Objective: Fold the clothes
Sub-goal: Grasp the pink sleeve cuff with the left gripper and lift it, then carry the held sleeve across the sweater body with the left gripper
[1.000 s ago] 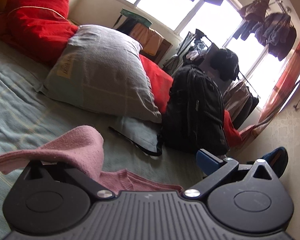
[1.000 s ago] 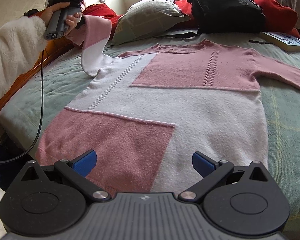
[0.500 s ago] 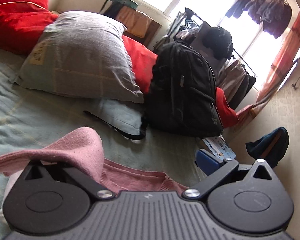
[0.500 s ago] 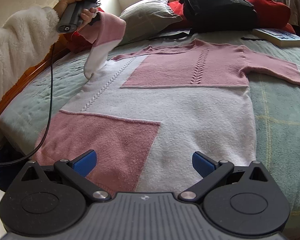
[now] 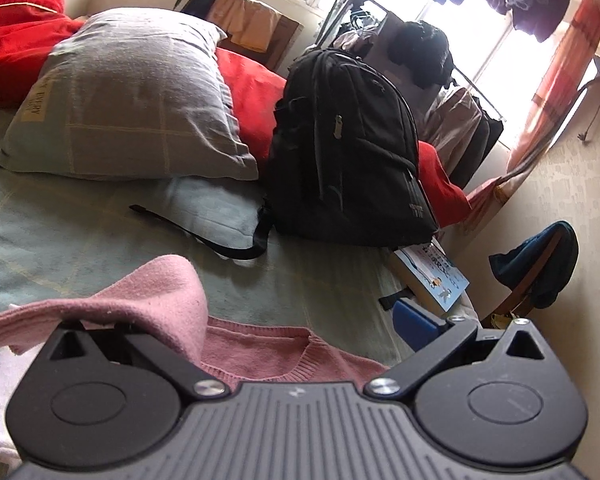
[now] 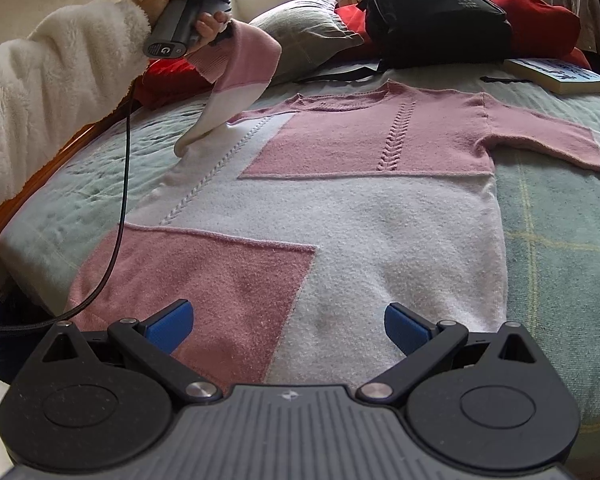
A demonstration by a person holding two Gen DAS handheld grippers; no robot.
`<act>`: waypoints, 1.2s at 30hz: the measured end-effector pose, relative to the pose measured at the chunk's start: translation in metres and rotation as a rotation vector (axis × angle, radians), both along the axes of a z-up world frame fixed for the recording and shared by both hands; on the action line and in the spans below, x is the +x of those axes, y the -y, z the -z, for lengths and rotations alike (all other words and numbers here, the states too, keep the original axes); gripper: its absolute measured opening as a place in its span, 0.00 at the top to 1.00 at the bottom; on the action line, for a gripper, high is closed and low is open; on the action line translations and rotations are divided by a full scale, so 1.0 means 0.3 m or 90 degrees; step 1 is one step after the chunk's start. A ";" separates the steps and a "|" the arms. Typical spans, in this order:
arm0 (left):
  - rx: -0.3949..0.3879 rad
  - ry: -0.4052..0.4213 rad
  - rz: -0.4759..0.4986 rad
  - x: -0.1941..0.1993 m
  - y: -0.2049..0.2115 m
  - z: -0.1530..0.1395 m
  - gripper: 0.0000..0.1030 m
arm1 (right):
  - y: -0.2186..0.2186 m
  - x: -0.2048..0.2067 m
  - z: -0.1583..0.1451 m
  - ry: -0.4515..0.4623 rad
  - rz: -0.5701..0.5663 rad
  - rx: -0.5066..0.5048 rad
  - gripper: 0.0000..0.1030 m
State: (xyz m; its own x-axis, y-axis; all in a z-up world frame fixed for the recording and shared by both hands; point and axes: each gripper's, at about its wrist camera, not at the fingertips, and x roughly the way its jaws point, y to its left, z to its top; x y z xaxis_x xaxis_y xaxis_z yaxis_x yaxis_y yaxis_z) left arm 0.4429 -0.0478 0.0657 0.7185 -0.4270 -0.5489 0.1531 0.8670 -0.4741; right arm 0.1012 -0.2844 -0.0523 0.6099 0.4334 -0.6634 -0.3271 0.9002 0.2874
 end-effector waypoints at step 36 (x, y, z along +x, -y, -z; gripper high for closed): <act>-0.056 -0.162 0.059 -0.081 -0.002 0.385 0.01 | -0.023 0.017 0.010 0.001 -0.007 -0.007 0.00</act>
